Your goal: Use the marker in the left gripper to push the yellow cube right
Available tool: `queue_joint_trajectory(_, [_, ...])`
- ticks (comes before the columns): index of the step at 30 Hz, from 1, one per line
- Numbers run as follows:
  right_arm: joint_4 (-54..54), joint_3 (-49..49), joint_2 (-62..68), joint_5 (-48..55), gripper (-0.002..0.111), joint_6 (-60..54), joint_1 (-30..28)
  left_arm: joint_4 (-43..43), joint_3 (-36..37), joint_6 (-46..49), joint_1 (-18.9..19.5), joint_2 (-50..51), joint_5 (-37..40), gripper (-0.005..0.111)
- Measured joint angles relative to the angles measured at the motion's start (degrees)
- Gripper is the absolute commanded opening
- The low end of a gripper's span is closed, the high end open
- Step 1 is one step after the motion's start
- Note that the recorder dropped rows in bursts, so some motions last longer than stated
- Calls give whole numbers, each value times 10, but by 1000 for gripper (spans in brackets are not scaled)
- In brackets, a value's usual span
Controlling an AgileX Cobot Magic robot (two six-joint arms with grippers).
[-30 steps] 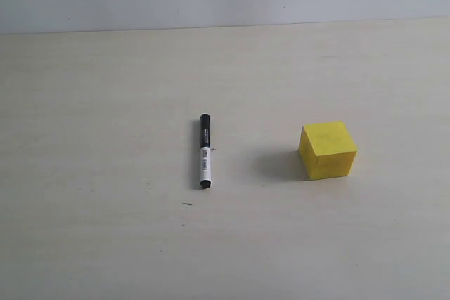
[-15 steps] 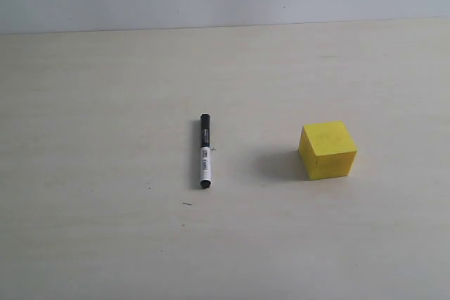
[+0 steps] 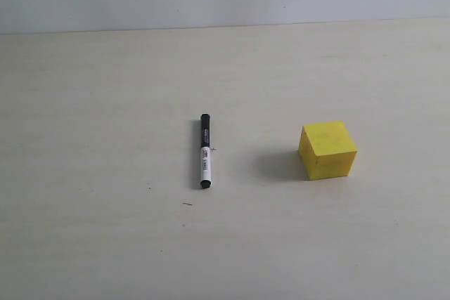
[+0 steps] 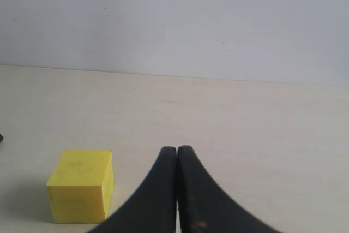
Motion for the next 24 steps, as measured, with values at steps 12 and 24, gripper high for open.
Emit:
queue_joint_trajectory(12, [0, 0, 0, 0, 0, 0, 0, -1, 0, 49, 144, -141, 143, 0])
queue_joint_trajectory(24, [0, 0, 0, 0, 0, 0, 0, -1, 23, 103, 191, -141, 367, 0])
